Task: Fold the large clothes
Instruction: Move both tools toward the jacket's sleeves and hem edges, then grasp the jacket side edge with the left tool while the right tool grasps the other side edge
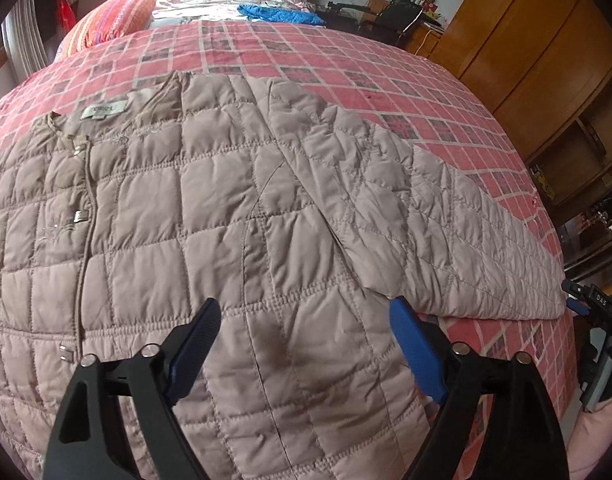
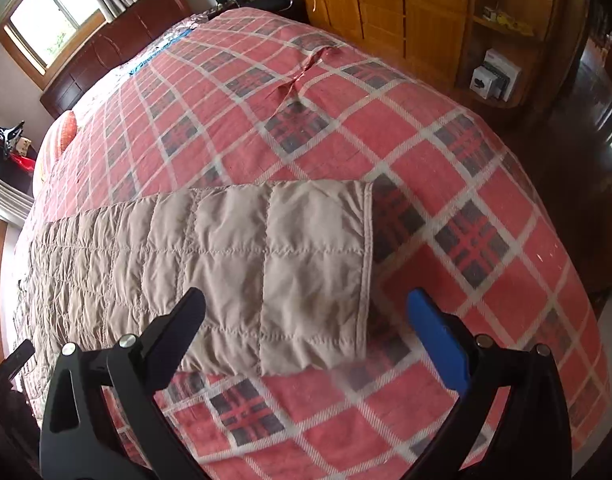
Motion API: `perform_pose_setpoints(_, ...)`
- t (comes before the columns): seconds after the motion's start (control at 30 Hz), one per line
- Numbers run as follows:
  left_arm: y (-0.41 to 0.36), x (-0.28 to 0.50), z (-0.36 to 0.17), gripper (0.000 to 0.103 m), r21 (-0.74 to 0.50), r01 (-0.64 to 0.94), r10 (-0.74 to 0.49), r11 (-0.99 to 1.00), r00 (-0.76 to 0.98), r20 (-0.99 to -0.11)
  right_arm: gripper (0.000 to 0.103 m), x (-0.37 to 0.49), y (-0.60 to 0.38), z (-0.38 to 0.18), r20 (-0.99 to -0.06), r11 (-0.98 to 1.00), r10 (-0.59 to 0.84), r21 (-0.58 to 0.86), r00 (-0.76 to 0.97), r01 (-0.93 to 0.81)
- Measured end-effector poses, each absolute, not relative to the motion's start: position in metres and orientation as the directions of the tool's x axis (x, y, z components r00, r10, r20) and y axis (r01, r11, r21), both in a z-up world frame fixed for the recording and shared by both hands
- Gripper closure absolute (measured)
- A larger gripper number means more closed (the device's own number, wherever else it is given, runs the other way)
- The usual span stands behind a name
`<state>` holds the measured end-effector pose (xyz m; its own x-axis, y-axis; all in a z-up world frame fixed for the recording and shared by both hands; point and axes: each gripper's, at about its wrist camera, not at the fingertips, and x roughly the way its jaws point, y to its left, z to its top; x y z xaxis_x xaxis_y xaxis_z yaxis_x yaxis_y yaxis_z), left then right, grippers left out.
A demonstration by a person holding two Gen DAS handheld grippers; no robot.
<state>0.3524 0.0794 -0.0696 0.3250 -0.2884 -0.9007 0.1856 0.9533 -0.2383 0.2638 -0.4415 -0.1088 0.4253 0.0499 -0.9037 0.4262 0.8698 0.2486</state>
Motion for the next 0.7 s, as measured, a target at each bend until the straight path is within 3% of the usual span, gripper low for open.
perform_pose_setpoints(0.23,0.091,0.371,-0.086,0.051,-0.365,0.157,-0.396,0.918,0.275,-0.876,0.004,0.284,-0.425,-0.119,-0.91,0.889,0.068,0.241,0.409,0.389)
perform_pose_setpoints(0.3,0.094,0.373,-0.091,0.06,-0.39,0.155,-0.418,0.908,0.265,-0.869,0.017,0.291,-0.422,-0.125,-0.913,0.888,0.075,0.243,0.4,0.39)
perform_pose_setpoints(0.43,0.109,0.377,-0.101,0.077,-0.447,0.112,-0.461,0.887,0.249,-0.852,0.025,0.299,-0.422,-0.131,-0.919,0.888,0.042,0.214,0.392,0.408)
perform_pose_setpoints(0.53,0.118,0.38,-0.106,0.085,-0.477,0.086,-0.483,0.875,0.241,-0.842,0.046,0.297,-0.423,-0.13,-0.924,0.89,-0.003,0.173,0.383,0.423)
perform_pose_setpoints(0.6,0.121,0.38,-0.109,0.088,-0.488,0.08,-0.492,0.869,0.239,-0.837,0.071,0.294,-0.424,-0.128,-0.92,0.886,-0.008,0.175,0.392,0.43)
perform_pose_setpoints(0.63,0.123,0.38,-0.11,0.089,-0.493,0.079,-0.497,0.866,0.241,-0.834,0.077,0.293,-0.425,-0.127,-0.916,0.882,0.0,0.188,0.4,0.431)
perform_pose_setpoints(0.67,0.124,0.379,-0.111,0.09,-0.497,0.08,-0.501,0.864,0.242,-0.831,0.089,0.292,-0.425,-0.125,-0.912,0.879,0.016,0.208,0.41,0.429)
perform_pose_setpoints(0.7,0.125,0.379,-0.112,0.091,-0.5,0.081,-0.504,0.862,0.243,-0.829,0.092,0.29,-0.426,-0.124,-0.908,0.876,0.032,0.226,0.417,0.426)
